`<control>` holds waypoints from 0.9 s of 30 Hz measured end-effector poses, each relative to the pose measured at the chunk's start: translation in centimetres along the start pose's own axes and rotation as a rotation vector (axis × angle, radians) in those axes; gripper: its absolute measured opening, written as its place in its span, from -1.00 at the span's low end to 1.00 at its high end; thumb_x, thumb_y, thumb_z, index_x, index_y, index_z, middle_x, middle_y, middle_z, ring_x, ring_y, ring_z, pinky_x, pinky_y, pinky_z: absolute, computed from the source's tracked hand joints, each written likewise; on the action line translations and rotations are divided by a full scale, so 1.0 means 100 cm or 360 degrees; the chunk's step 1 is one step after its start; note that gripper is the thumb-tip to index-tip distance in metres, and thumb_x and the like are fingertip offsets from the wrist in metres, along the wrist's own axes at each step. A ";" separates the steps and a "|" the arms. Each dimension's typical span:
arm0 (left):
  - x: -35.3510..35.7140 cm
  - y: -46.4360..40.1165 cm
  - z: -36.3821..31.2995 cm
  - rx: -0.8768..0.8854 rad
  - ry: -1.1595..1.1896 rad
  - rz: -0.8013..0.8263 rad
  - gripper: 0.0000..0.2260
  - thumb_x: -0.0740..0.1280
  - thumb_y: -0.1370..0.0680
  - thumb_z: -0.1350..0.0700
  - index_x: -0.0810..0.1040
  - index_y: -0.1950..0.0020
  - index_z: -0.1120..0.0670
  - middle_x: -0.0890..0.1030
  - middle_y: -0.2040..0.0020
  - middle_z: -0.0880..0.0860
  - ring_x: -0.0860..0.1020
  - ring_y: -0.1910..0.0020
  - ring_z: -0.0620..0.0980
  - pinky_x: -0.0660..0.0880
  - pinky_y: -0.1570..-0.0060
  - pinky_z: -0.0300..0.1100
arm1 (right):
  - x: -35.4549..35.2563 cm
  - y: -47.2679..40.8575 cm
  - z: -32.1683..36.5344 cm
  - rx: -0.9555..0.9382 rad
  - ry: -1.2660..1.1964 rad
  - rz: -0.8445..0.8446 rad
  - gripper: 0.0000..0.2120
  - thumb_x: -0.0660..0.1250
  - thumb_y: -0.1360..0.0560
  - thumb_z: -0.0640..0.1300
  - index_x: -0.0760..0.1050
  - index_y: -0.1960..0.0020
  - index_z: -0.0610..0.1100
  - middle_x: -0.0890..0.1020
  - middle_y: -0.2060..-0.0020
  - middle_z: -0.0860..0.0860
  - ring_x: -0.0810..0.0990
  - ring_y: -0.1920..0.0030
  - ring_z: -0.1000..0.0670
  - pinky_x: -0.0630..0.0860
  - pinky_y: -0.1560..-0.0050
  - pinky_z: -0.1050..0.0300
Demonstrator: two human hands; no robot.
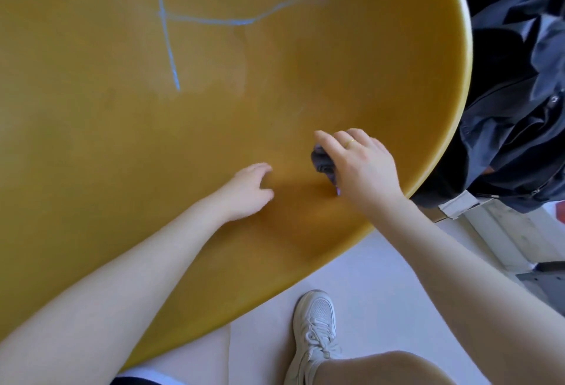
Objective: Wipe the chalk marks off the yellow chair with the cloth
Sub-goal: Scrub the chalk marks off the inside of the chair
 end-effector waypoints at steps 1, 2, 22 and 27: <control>-0.001 -0.004 0.005 -0.0036 -0.0385 -0.0037 -0.38 0.22 -0.57 -0.03 0.04 -0.54 0.08 -0.03 -0.56 0.05 -0.04 -0.53 0.02 0.00 -0.46 -0.08 | 0.005 -0.001 -0.003 -0.0023 -0.0035 0.0080 -0.64 0.38 -0.17 -0.32 0.55 0.04 -0.16 0.56 0.32 -0.07 0.56 0.25 -0.16 0.40 0.39 0.13; -0.002 -0.008 0.008 -0.0079 -0.0628 -0.0068 -0.24 0.24 -0.53 -0.17 -0.07 -0.55 0.09 -0.16 -0.55 0.09 -0.12 -0.53 0.05 -0.05 -0.47 -0.04 | 0.013 -0.001 -0.001 -0.0093 -0.0062 0.0153 -0.72 0.35 -0.16 -0.32 0.54 0.13 -0.15 0.54 0.37 -0.07 0.55 0.30 -0.15 0.38 0.41 0.15; -0.019 -0.029 0.007 -0.0334 -0.0890 -0.0025 0.22 0.35 -0.23 -0.44 -0.30 -0.52 0.17 -0.29 -0.52 0.19 -0.22 -0.52 0.12 0.00 -0.46 -0.01 | 0.052 -0.023 -0.042 0.0226 -0.0123 0.0654 -0.63 0.25 -0.46 -0.30 0.53 -0.17 0.03 0.56 0.03 -0.04 0.35 0.16 -0.12 0.31 0.30 0.10; -0.013 -0.030 0.001 -0.0257 -0.0769 0.0002 0.14 0.36 -0.32 -0.36 -0.26 -0.52 0.19 -0.30 -0.52 0.16 -0.27 -0.51 0.09 -0.12 -0.47 -0.02 | 0.029 0.032 -0.013 -0.0052 -0.0286 0.0648 -0.56 0.53 -0.15 -0.32 0.64 0.03 0.02 0.61 0.17 -0.01 0.34 0.32 -0.10 0.32 0.47 0.16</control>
Point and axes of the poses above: each hand's wrist, its own y-axis away from the middle knuckle, its own x-axis out of the palm, z = x × y, the point moved 8 cm from there along -y, towards the middle knuckle
